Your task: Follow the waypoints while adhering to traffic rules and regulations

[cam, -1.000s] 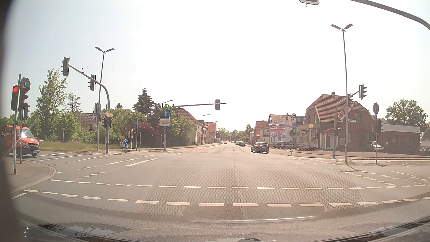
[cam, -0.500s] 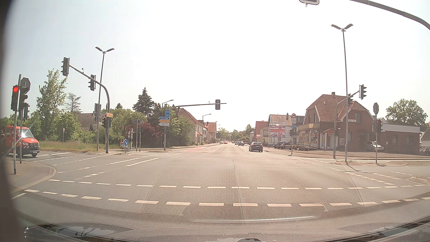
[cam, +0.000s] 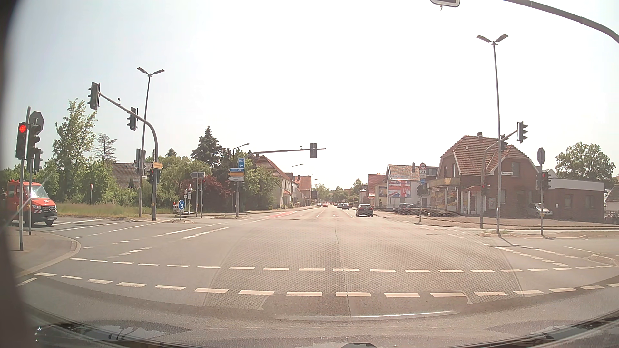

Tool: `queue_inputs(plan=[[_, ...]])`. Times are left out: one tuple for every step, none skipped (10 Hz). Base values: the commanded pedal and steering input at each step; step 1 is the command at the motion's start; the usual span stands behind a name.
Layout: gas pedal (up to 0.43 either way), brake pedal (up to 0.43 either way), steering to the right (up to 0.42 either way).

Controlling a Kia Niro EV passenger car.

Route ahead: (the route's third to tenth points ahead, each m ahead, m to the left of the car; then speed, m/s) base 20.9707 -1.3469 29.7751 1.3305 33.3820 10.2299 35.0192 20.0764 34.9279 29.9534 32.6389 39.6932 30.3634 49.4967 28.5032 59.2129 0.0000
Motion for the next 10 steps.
queue_inputs(plan=[[0.000,0.262,0.019],[0.000,0.262,0.019],[0.000,0.262,0.019],[0.000,0.262,0.019],[0.000,0.262,0.019],[0.000,0.262,0.019],[0.000,0.262,0.019],[0.000,0.262,0.019],[0.000,0.262,0.019],[0.000,0.262,0.019]])
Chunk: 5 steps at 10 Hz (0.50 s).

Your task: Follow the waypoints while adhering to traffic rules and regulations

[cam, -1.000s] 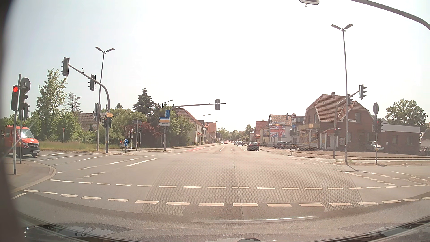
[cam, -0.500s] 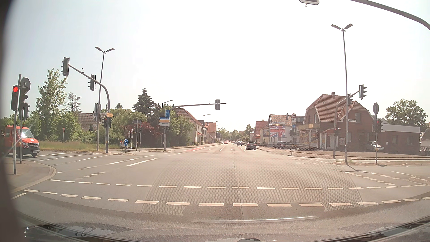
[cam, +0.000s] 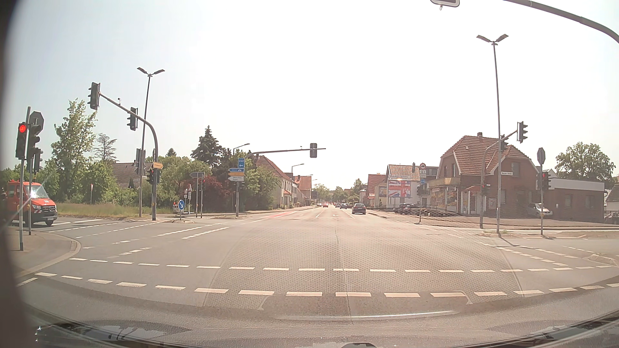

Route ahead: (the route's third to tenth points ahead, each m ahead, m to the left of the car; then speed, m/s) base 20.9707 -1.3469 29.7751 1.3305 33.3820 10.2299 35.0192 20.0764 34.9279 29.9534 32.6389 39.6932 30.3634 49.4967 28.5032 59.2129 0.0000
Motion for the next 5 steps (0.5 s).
queue_inputs(plan=[[0.000,0.262,0.019],[0.000,0.262,0.019],[0.000,0.262,0.019],[0.000,0.262,0.019],[0.000,0.262,0.019]])
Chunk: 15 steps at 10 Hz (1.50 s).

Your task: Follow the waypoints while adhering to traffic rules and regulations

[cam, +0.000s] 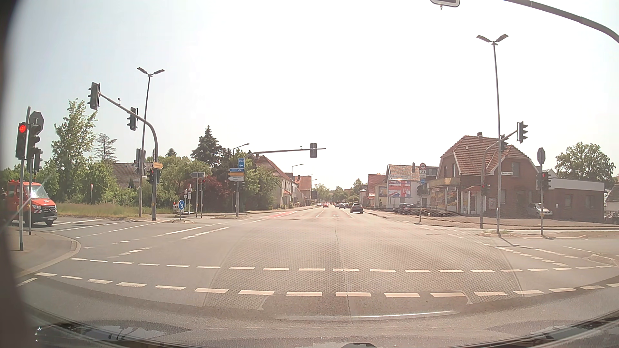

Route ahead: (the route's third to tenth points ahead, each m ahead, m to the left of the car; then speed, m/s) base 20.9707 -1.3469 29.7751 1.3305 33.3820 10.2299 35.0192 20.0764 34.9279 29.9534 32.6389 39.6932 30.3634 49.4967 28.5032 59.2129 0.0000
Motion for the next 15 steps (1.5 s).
queue_inputs(plan=[[0.000,0.262,0.019],[0.000,0.262,0.019],[0.000,0.262,0.019],[0.000,0.262,0.019],[0.000,0.262,0.019],[0.000,0.262,0.019],[0.000,0.262,0.019],[0.000,0.262,0.019],[0.000,0.262,0.019],[0.000,0.262,0.019],[0.000,0.262,0.019],[0.000,0.262,0.019],[0.000,0.262,0.019],[0.000,0.262,0.019],[0.000,0.262,0.019]])
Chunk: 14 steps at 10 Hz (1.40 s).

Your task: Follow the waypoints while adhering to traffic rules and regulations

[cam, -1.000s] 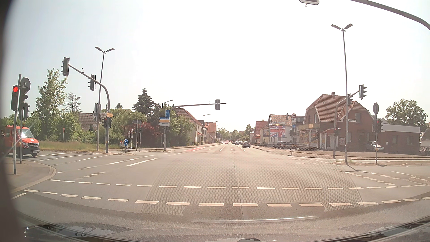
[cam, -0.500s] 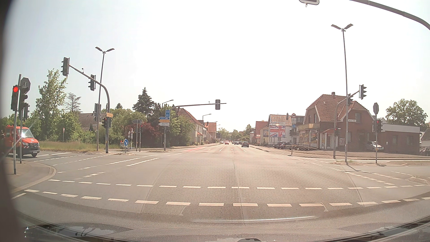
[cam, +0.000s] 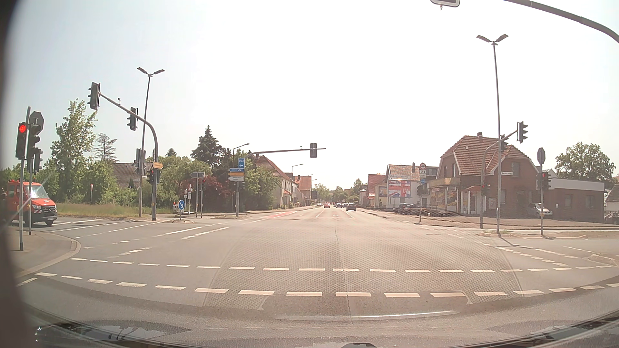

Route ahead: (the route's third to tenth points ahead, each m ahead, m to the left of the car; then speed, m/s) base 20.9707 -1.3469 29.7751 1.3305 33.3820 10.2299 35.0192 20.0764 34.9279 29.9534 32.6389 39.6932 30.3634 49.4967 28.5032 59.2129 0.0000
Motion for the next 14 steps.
queue_inputs(plan=[[0.000,0.262,0.019],[0.000,0.262,0.019],[0.000,0.262,0.019],[0.000,0.262,0.019],[0.000,0.262,0.019],[0.000,0.262,0.019],[0.000,0.262,0.019],[0.000,0.262,0.019],[0.000,0.262,0.019],[0.000,0.262,0.019],[0.000,0.262,0.019],[0.000,0.262,0.019],[0.000,0.262,0.019],[0.000,0.262,0.019]])
